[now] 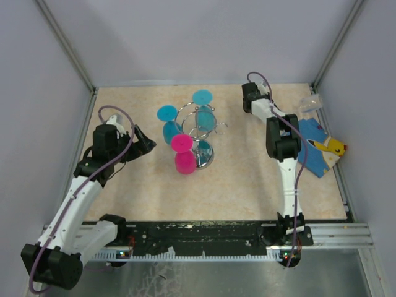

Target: Take the wine glass off the wine glass rack

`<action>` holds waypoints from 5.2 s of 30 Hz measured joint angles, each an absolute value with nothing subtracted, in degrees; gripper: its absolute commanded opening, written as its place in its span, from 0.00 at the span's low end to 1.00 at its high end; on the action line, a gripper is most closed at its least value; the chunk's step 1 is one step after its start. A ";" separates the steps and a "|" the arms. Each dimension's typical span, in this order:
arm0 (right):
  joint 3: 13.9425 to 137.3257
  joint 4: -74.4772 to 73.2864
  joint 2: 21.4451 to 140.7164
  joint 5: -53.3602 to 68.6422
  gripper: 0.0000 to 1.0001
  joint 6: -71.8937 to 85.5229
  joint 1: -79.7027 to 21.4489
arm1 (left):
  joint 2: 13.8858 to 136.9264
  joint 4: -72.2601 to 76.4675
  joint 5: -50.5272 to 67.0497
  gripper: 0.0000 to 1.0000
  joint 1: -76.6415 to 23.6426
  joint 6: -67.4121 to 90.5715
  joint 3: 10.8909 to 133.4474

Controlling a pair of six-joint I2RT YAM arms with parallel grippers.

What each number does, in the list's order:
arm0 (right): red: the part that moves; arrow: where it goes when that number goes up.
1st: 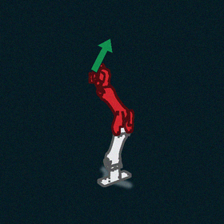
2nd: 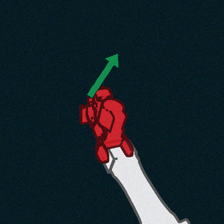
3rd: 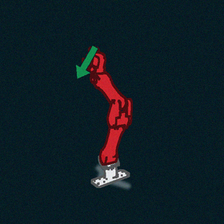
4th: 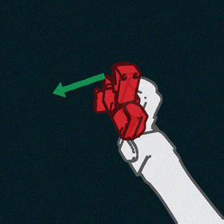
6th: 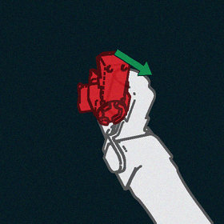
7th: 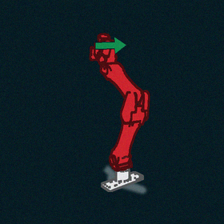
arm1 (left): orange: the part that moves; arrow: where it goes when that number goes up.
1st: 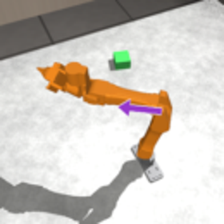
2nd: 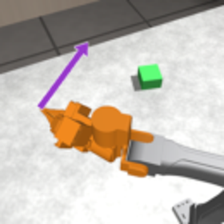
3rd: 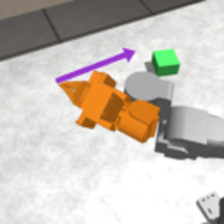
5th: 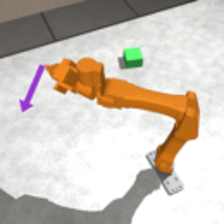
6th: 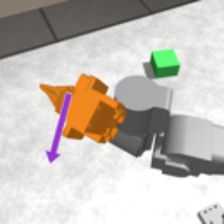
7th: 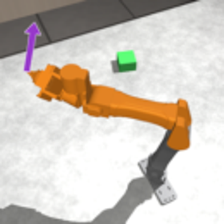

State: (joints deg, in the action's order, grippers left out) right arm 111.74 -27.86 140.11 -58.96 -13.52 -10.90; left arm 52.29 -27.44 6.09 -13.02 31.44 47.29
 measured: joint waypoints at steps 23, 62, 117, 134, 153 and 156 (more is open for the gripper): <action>111.74 -27.62 140.86 -59.99 0.00 -13.47 -11.51 | 53.74 -27.35 6.90 0.98 -13.02 31.22 48.10; 111.77 -32.69 140.97 -51.09 0.29 -8.34 -13.02 | 55.07 -25.65 8.16 0.98 -12.99 31.51 48.10; 59.46 -35.53 68.62 -13.50 0.00 25.04 -24.64 | 52.18 -27.88 4.34 1.00 -12.99 31.38 48.16; 53.71 -20.34 54.70 7.66 0.49 42.06 -41.04 | 52.05 -28.32 6.31 1.00 -12.99 32.64 48.18; 58.92 -7.53 71.77 13.26 0.48 46.52 -42.00 | 50.54 -28.34 6.98 1.00 -12.99 32.73 48.18; 60.90 -6.85 72.99 13.69 0.48 46.48 -42.00 | 50.54 -28.34 7.05 1.00 -12.99 32.73 48.18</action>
State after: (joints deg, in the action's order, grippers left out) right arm 60.90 -6.85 72.99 13.69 46.48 -42.00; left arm 50.54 -28.34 7.05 -12.99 32.73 48.18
